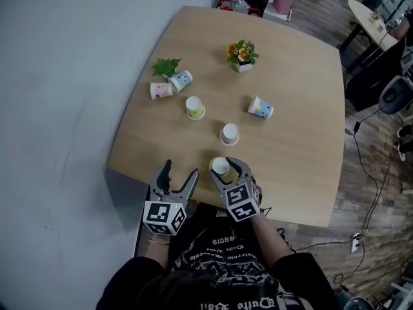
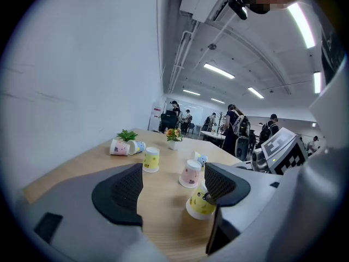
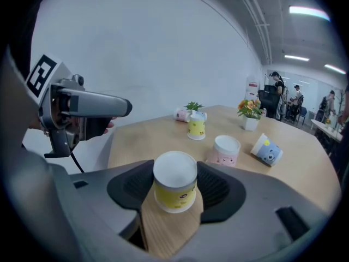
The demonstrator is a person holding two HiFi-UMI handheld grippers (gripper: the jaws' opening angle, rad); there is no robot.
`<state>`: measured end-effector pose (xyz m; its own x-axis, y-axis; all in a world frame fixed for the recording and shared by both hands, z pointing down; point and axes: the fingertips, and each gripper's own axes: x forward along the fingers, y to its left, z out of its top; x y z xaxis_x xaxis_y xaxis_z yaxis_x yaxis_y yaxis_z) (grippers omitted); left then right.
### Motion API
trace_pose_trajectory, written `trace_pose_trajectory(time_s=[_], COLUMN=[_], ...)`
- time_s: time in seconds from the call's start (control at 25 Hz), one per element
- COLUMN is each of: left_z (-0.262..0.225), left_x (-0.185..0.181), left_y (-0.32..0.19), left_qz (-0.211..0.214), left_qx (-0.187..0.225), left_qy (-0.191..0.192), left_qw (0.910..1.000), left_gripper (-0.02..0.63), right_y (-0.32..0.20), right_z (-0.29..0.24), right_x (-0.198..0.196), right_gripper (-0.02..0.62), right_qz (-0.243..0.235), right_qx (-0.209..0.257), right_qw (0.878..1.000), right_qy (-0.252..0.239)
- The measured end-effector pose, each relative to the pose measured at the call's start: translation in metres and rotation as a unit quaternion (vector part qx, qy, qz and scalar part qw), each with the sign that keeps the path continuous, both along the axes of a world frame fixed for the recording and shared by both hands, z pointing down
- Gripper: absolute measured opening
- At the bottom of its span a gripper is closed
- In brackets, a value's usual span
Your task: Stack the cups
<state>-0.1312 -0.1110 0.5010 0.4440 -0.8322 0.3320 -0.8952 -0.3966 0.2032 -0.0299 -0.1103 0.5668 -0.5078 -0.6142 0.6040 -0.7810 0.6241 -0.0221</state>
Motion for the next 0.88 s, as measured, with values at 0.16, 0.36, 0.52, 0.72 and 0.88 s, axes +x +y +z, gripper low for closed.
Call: trace_pose_trajectory(time_s=[0.16,0.36,0.52,0.72,0.88], left_z=[0.0,-0.001,0.0,-0.001,0.001], left_x=[-0.014,-0.024,-0.033,-0.039,-0.041], left_y=[0.003,0.004,0.003,0.0,-0.007], left_qz=[-0.007,-0.011,-0.015,-0.018,-0.019], left_qx=[0.0,0.002,0.002,0.002,0.002], left_qy=[0.0,0.0,0.0,0.002,0.004], left_qw=[1.0,0.9999,0.9999,0.9998,0.9998], left_gripper=[0.365,0.365,0.365,0.365,0.365], right_y=[-0.01,-0.034,-0.047,-0.05,-0.052], right_z=[0.004,0.006,0.013,0.018,0.006], right_x=[-0.03,-0.053,-0.065,-0.07,-0.07], right_gripper=[0.256,0.256,0.256,0.258,0.305], right_qz=[-0.024,-0.029,-0.033,-0.034,-0.031], right_qx=[0.006,0.012,0.01,0.007,0.019], right_qw=[1.0,0.999,0.999,0.999,0.999], right_qy=[0.008,0.011,0.02,0.022,-0.004])
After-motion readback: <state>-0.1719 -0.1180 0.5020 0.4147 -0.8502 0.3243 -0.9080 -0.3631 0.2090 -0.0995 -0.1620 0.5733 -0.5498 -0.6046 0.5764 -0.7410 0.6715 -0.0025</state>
